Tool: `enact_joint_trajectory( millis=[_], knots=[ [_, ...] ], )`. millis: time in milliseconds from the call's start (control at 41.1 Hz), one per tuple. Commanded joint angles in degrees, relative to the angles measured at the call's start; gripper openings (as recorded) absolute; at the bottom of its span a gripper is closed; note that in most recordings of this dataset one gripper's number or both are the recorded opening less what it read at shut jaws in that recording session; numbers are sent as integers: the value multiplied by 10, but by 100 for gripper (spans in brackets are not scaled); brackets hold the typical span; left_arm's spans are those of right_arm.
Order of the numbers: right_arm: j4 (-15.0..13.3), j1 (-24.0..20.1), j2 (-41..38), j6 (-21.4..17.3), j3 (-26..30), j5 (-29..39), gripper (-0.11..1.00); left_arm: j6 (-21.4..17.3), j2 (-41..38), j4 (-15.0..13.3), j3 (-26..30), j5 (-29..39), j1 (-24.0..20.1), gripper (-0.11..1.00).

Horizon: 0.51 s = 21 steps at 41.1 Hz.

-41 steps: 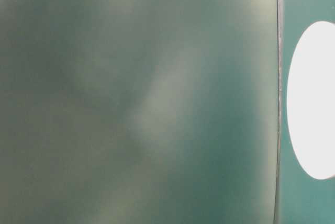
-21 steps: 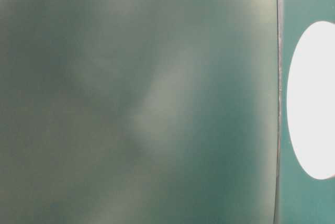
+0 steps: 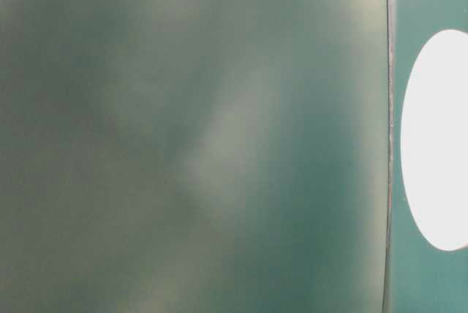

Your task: Grip the spoon and scoop the red block from the bowl with right arm.

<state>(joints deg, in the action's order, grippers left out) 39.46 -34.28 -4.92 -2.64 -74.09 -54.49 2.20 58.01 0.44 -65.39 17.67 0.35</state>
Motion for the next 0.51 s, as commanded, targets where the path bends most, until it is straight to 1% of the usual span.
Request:
enact_joint_trajectory(
  millis=[0, 219, 486],
  knots=[
    [2, -3, 4, -1, 5, -7, 57, 0, -5, 1, 10, -2, 0, 0],
    [2, -3, 5, -1, 5, -7, 55, 0, -5, 1, 10, -2, 0, 0],
    [0, -3, 5, -1, 6, -7, 40, 0, -5, 1, 10, -2, 0, 0]
  ],
)
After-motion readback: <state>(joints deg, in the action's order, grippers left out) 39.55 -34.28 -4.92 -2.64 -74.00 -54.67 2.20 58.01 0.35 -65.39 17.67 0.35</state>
